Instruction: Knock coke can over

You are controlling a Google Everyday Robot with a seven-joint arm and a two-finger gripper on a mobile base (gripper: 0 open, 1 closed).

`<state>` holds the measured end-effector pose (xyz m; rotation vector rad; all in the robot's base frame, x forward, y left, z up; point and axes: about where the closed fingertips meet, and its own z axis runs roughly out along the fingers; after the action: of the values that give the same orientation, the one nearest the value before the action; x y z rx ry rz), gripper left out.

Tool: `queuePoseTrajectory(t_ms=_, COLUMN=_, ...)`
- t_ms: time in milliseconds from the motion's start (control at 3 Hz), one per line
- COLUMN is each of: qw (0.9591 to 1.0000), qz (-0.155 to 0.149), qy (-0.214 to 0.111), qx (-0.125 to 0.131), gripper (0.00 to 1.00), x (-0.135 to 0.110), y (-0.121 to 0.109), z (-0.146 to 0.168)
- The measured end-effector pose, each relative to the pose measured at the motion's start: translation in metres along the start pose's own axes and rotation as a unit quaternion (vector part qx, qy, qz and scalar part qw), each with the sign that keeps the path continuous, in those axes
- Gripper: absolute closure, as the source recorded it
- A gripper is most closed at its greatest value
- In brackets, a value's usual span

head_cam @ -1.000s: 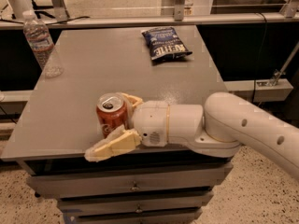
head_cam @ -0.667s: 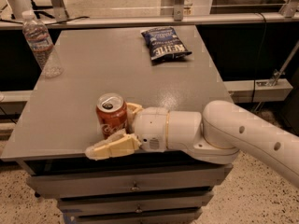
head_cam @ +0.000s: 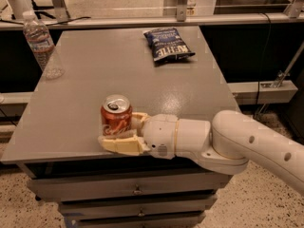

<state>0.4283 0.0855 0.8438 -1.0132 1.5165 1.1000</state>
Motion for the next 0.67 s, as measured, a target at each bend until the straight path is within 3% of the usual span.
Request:
queuePoseTrajectory(t_ms=333, qw=0.9999, qz=-0.002, qy=0.007, qx=0.014, gripper=0.87, x=-0.006, y=-0.018, z=-0.014)
queuePoseTrajectory(t_ms=667, qw=0.9990, qz=-0.018, qy=0.028, qx=0.030, gripper=1.00, x=-0.027, y=-0.050, z=-0.040)
